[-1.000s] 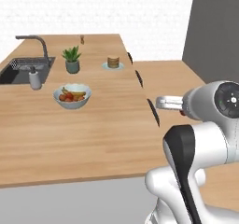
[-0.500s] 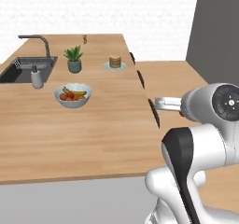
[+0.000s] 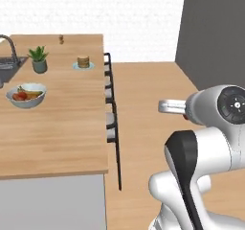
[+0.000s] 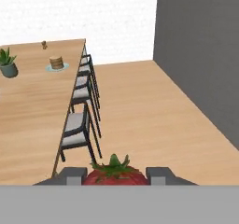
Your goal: Take the strawberry from the fridge and place it on top of the pancake, located on the dining counter.
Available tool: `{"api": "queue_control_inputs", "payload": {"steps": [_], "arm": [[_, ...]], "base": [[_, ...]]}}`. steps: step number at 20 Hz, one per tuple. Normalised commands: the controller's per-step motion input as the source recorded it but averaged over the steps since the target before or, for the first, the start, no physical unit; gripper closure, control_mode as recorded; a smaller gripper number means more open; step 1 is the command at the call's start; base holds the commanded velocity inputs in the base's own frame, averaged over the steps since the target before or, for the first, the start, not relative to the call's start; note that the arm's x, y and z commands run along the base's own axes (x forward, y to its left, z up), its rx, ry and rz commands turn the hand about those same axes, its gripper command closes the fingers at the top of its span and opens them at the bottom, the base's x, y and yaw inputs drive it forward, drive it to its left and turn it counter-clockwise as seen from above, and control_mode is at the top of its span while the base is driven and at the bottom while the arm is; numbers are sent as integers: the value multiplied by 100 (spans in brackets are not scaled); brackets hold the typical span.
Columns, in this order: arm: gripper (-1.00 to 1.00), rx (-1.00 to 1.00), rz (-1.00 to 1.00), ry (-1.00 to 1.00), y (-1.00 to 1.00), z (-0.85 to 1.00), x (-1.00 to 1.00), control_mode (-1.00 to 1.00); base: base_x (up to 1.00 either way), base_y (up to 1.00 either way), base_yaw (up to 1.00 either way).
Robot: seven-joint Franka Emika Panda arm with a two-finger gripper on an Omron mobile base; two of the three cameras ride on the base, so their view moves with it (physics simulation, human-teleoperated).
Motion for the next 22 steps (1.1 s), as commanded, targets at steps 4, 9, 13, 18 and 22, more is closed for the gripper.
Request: {"api": "queue_control_inputs", "payload": {"steps": [4,9,13,18,22], "arm": [[100,0,0,0,0,0,0,100],[100,0,0,0,0,0,0,100],[100,0,0,0,0,0,0,100],[100,0,0,0,0,0,0,100],[100,0,0,0,0,0,0,100]], "base": [[60,-100,2],[88,-96,17],[100,-79,28],[100,-74,35],[98,-57,45]]}}
